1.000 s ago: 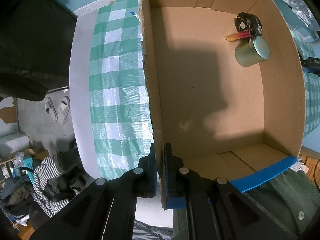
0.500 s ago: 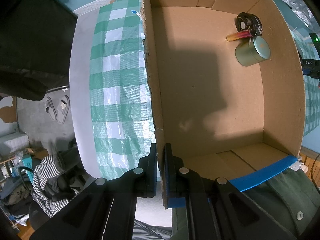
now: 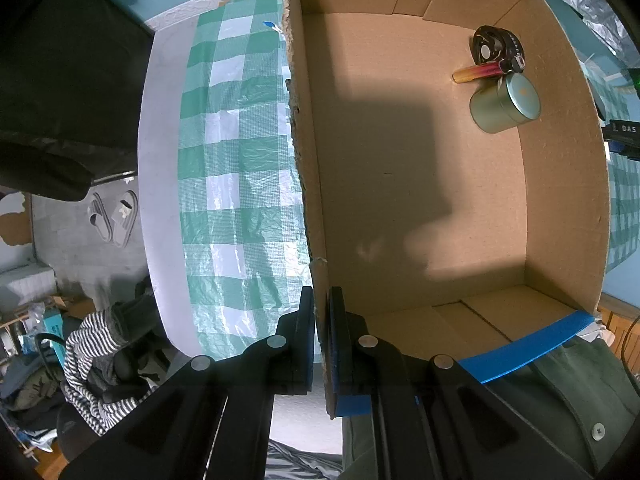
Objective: Organize rigid objects
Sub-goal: 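Lift the white block with the right gripper and carry it over the box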
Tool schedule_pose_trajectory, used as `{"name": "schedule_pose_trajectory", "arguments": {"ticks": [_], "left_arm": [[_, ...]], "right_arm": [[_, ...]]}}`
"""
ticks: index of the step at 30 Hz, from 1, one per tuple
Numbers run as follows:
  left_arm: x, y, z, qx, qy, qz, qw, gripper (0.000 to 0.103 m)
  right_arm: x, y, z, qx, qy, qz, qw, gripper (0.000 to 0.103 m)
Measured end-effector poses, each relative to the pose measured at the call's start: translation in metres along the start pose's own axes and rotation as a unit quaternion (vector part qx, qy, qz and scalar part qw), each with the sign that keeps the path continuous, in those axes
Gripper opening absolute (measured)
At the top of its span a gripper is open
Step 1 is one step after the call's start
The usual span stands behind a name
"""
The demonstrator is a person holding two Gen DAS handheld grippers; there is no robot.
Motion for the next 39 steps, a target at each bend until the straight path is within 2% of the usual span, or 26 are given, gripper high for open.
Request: {"name": "schedule_pose_trajectory", "arguments": {"ticks": [13,21,32,39], "left_arm": [[0.001,0.001,-0.001,-0.001,-0.001,0.000,1.0000,0.006],[0.001,0.000,-0.002,-0.002,-0.003,-0.002,1.0000,0.006],[0.001,-0.004,-0.001,-0.003,-0.002,-0.003,1.0000,0.006],[0.002,-0.006,0.000,-0.005,-0.003,-0.005,1.0000,0.006]], "right_arm": [[0.024,-0.019,-0.052,-0.023,0.019,-0.044,0.999,0.052],[0.069,-0.022,-0.077,-0.041,0.033,-0.095,0.994,0.052],[0.139,-0.029,-0.107,-0.064,0.029,-0.188,0.980,0.052],[0.180,-0.035,-0.111,-0.066,0.019,-0.246,0.967,0.052]]}}
Point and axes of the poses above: each gripper's, at about its wrist camera, not at the fingertips, and z roughly the way its jaws point, x to its left, y to its top, the point moved 1 cm from there along z, roughly the way its jaws point, and after that the axes turned 10 degrees about z, right-handed, at the moved point
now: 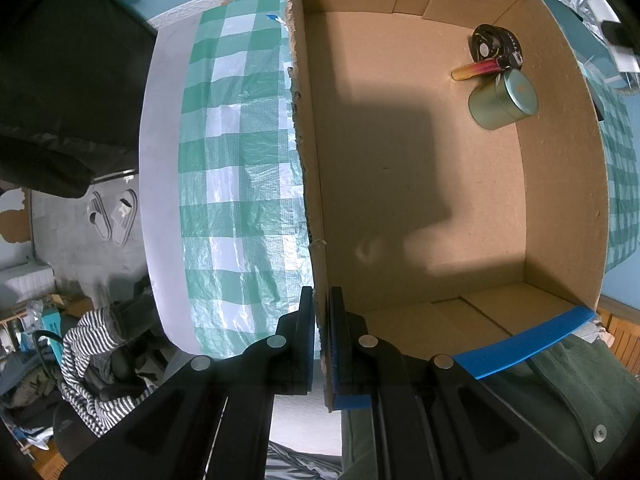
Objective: Organize rigid objects
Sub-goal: 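Lift the white block with the right gripper and carry it over the box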
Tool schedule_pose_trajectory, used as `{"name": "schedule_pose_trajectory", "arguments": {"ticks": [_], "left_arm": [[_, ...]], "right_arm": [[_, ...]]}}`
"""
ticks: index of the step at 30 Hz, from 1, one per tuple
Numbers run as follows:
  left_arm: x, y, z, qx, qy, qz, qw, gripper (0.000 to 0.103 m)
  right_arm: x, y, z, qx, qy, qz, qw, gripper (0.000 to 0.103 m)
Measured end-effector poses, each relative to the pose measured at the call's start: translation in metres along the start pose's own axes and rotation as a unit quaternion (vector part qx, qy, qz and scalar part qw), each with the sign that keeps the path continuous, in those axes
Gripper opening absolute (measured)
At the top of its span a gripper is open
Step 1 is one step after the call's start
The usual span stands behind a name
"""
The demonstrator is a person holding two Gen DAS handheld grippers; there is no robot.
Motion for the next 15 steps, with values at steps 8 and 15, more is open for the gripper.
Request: {"name": "schedule_pose_trajectory", "arguments": {"ticks": [8,15], "left_arm": [[0.000,0.001,-0.001,0.000,-0.001,-0.004,1.0000,0.006],[0.000,0.002,-0.002,0.001,-0.002,-0.004,1.0000,0.006]], "right_arm": [[0.029,0.011,0.017,0.017,-0.017,-0.051,0.998,0.052],[0.046,0.014,0.027,0.026,-0.017,-0.080,0.996,0.052]]}}
Point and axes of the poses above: each gripper's, at about its wrist camera, not at the fingertips, and z roughly the way its jaws point, x to its left, y to its top, the point moved 1 cm from there along z, roughly the way its jaws point, and after that the axes turned 10 degrees about z, right-handed, at the moved point
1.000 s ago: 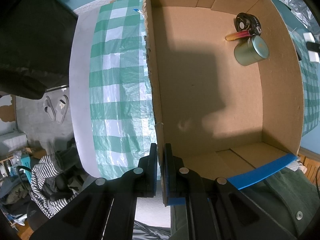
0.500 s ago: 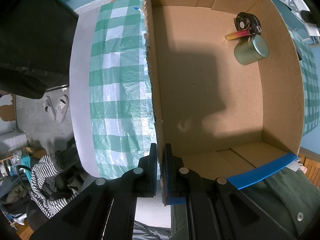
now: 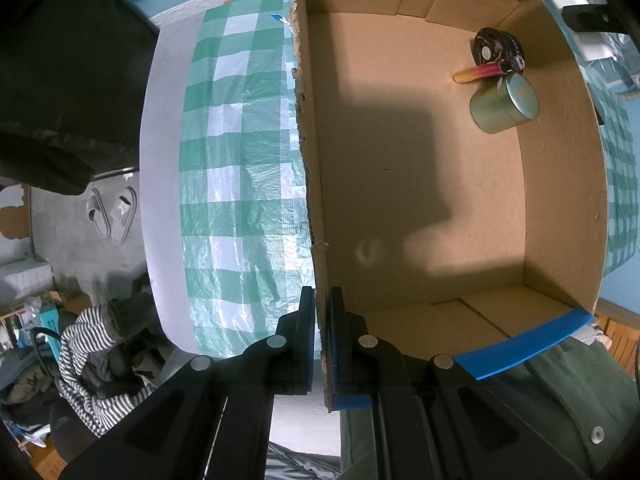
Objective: Organize rigid objects
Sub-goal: 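Lift the white block with the right gripper and carry it over the box, then open the right gripper to drop the white block beside the tin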
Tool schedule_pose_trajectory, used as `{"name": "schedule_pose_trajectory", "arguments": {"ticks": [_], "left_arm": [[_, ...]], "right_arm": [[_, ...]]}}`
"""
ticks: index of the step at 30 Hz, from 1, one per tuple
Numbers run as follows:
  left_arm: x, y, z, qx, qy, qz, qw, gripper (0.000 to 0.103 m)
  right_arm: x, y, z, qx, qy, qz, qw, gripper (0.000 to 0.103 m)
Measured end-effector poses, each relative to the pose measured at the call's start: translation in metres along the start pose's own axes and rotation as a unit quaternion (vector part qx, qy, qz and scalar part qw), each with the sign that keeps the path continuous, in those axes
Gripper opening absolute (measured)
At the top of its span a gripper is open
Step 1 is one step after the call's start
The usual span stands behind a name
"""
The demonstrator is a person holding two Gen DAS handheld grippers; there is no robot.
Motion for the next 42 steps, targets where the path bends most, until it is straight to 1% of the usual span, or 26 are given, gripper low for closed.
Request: {"name": "schedule_pose_trajectory", "arguments": {"ticks": [4,8,12,21,25,27,33,42], "left_arm": [[0.000,0.000,0.000,0.000,-0.001,-0.001,1.0000,0.006],[0.000,0.000,0.000,0.000,-0.001,-0.001,1.0000,0.006],[0.000,0.000,0.000,0.000,-0.001,-0.002,1.0000,0.006],[0.000,0.000,0.000,0.000,-0.001,-0.002,1.0000,0.006],[-0.001,-0.001,0.000,0.000,-0.001,-0.001,1.0000,0.006],[-0.002,0.000,0.000,0.001,0.000,0.001,1.0000,0.007],[-0.001,0.000,0.000,0.000,-0.001,0.000,1.0000,0.007],[-0.002,0.000,0.000,-0.001,0.000,0.002,1.0000,0.007]], "right_arm": [[0.012,0.001,0.009,0.008,0.000,-0.022,1.000,0.052],[0.017,0.004,0.024,0.020,-0.012,-0.029,0.999,0.052],[0.021,0.005,0.034,0.027,-0.016,-0.035,0.999,0.052],[0.022,0.004,0.041,0.032,-0.013,-0.028,0.999,0.052],[0.022,0.007,0.036,0.022,0.006,-0.021,1.000,0.052],[0.021,0.010,0.033,0.019,0.003,-0.018,1.000,0.052],[0.016,0.013,0.021,0.007,0.011,-0.002,1.000,0.052],[0.008,0.004,0.006,-0.005,0.014,0.011,1.000,0.052]]}}
Point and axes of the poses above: each gripper's, at about its wrist camera, not at the fingertips, and z roughly the way its jaws point, x to its left, y to its top, the point moved 1 cm from there along z, roughly the way its jaws point, and after that the axes turned 10 degrees about z, right-handed, at the moved point
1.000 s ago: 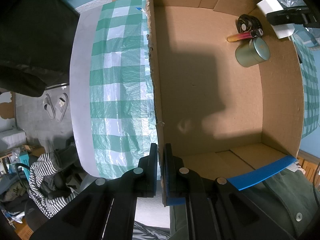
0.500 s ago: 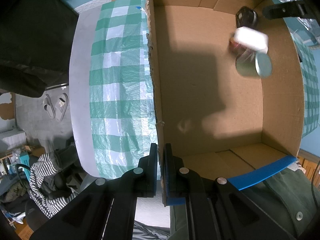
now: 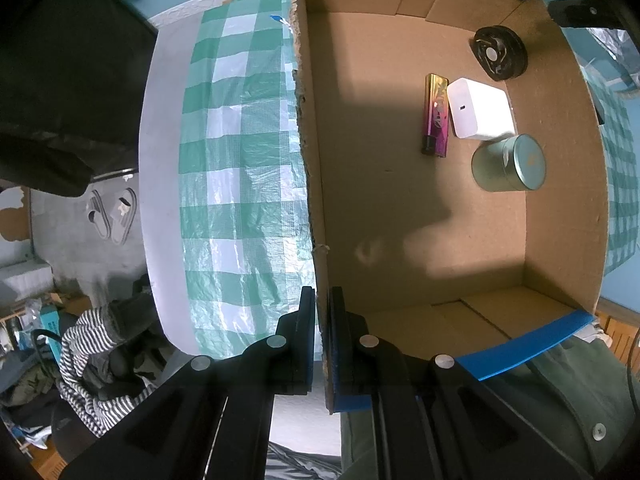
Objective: Organize rigid objects
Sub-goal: 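Open the right gripper to drop the white block beside the tin, then move the right gripper to the white oval Kinyo case and close on it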
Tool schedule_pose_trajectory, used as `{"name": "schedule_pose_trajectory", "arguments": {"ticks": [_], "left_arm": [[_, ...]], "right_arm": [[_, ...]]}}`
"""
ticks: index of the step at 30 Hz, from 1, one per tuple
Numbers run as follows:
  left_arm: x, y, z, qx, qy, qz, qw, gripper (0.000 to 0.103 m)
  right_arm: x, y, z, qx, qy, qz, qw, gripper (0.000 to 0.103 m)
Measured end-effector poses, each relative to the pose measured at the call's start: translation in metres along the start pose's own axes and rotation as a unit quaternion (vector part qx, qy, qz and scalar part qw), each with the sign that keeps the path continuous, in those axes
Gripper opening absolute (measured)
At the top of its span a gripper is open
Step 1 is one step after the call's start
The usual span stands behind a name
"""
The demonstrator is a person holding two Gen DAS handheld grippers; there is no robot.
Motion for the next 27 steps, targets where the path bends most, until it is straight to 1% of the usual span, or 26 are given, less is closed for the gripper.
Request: {"name": "schedule_pose_trajectory", "arguments": {"ticks": [4,9,20,22,27], "left_arm": [[0.000,0.001,0.000,0.000,0.001,0.001,1.0000,0.007],[0.000,0.001,0.000,0.000,0.001,0.001,1.0000,0.007],[0.000,0.001,0.000,0.001,0.002,0.002,1.0000,0.007],[0.001,0.001,-0.001,0.001,0.003,0.002,1.0000,0.007],[0.001,0.001,-0.001,0.001,0.005,0.003,1.0000,0.007]], "right_arm": [[-0.007,-0.004,-0.007,-0.005,0.003,0.009,1.000,0.052],[-0.025,-0.010,-0.016,-0.011,0.004,0.032,0.999,0.052],[-0.090,-0.028,-0.023,-0.007,-0.012,0.093,0.996,0.052],[-0.102,-0.032,-0.022,-0.005,-0.015,0.104,0.994,0.056],[-0.128,-0.041,-0.019,-0.001,-0.026,0.126,0.992,0.057]]}}
Point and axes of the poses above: each gripper's, at about its wrist camera, not at the fingertips, and z roughly the way its jaws point, x to its left, y to its top, the point moved 1 cm from there along z, roughly the way its jaws point, and after that the axes turned 10 degrees about z, right-handed, at the moved point
